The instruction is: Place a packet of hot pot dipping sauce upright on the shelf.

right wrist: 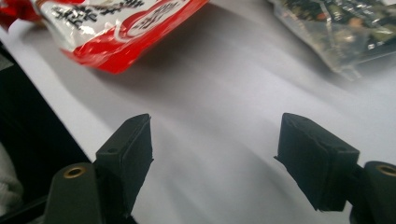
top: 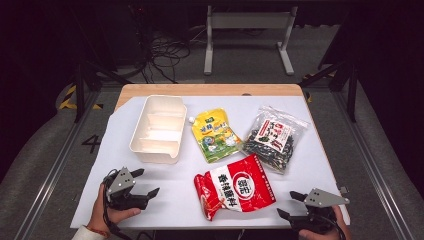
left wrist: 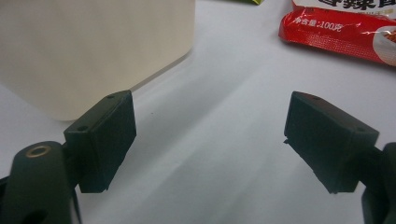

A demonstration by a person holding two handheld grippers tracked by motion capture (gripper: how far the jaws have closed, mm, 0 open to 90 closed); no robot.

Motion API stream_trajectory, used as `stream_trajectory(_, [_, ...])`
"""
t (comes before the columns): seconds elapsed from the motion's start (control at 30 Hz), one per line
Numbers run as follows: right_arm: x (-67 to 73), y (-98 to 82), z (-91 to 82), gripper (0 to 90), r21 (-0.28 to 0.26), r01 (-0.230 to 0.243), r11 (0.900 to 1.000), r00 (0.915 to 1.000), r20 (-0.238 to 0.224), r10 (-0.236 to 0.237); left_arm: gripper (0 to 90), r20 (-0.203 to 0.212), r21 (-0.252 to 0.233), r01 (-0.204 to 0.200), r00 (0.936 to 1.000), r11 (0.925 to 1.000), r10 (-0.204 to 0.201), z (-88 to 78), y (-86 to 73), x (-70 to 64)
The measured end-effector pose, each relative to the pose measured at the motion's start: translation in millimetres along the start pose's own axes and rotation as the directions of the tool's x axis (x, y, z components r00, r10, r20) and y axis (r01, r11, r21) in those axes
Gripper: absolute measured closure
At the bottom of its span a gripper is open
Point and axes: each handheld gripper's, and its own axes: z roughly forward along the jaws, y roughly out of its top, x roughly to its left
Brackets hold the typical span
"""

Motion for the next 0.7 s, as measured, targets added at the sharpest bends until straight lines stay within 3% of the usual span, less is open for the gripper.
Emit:
stream_trajectory(0.3, [19.4,6.9,7.1,27.9,0.009,0.04,0.999,0.9961,-0.079,-0.039,17.5,0.011,0.003,-0.005,0.9999,1.0,0.005,1.1,0.0,-1.8])
stream_trajectory(0.7, [41.8,23.4,22.4,28.1,-0.019,0.02,1.0,0.9882,-0.152,-0.022,17.7,0.009,0.014,-0.021,0.9997,0.9997,0.021,2.7,1.2,-4.4])
